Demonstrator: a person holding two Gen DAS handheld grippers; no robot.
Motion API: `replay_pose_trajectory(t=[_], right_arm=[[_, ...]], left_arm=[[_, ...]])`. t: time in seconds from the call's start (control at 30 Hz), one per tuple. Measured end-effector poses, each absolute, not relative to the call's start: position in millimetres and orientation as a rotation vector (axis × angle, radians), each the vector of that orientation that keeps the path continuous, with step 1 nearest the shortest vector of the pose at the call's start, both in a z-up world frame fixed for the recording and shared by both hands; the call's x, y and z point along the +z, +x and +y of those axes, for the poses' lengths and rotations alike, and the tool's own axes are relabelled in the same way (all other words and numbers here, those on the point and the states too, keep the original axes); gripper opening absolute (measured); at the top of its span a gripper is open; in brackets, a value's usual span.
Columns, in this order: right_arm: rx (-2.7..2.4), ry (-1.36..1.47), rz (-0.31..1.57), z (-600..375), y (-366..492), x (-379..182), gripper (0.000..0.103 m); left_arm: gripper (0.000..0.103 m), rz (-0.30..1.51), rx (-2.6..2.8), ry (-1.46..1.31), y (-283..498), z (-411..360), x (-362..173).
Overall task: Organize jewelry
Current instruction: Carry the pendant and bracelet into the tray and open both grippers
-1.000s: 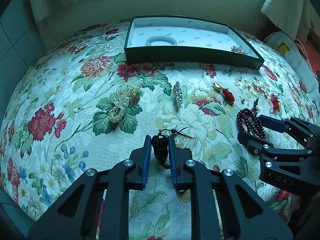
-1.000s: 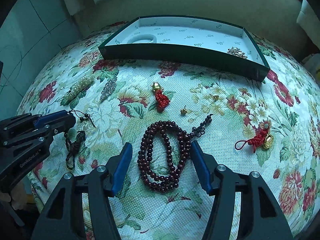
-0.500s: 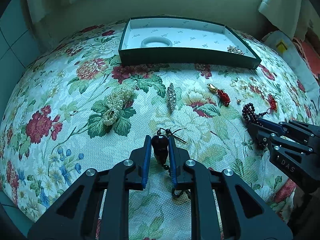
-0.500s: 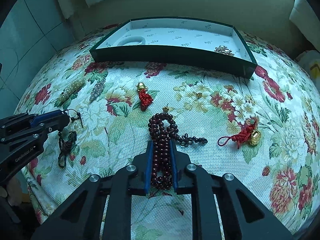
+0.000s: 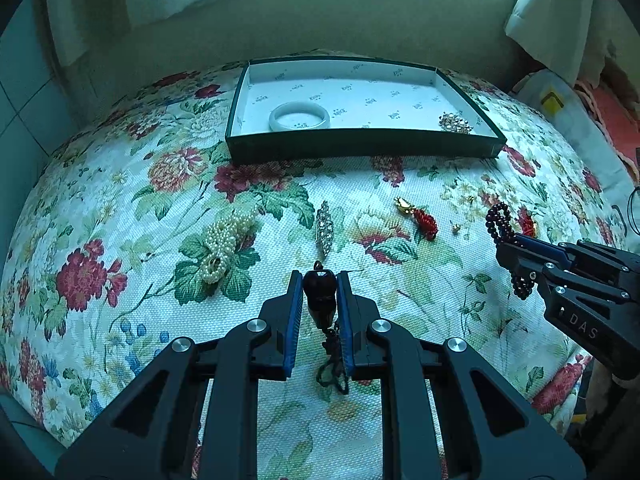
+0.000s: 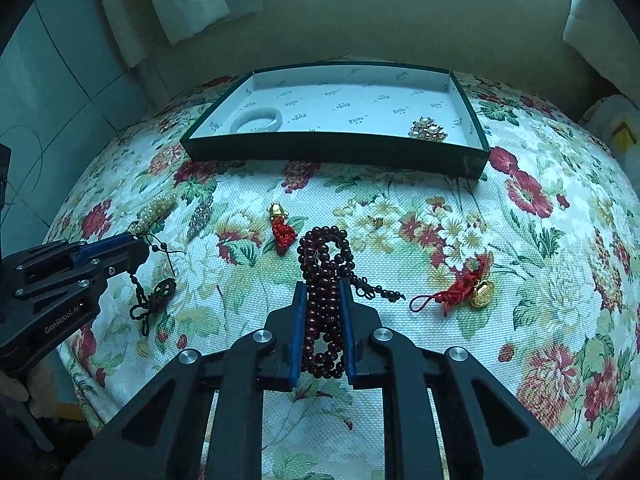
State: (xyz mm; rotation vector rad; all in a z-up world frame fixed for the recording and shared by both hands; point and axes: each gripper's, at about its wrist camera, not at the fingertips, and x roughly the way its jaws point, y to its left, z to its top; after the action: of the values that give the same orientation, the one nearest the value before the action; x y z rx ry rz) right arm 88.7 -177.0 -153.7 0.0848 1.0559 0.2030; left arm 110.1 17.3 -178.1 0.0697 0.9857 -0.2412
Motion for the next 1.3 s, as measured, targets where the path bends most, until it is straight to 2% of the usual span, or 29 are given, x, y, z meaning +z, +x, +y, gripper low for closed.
replay_pose_trajectory(t=[0.5,0.97,1.1,1.3], right_arm=[[0.196,0.089,0.97,-191.6,132.6,-128.2,0.016],[0.183,0.102,0.846,-207.3,214.4,-97.7,0.016],[0.178,0.108,0.849,-208.3,235.7,-107.1,0.016],[0.173,0.127,0.948,-210.5,258.0,-151.5,0.016]], left_arm=[[0.017,0.898,-0.288,0.082,160.6,-13.4,-146.5],[0.017,0.772,-0.304,0.075,253.4,-51.2,-102.1],[0.017,0.776,-0.301,0.071,278.3,-61.1,-112.3],[0.017,0.865,-0.289,0.085,301.9,-73.5,-159.3]])
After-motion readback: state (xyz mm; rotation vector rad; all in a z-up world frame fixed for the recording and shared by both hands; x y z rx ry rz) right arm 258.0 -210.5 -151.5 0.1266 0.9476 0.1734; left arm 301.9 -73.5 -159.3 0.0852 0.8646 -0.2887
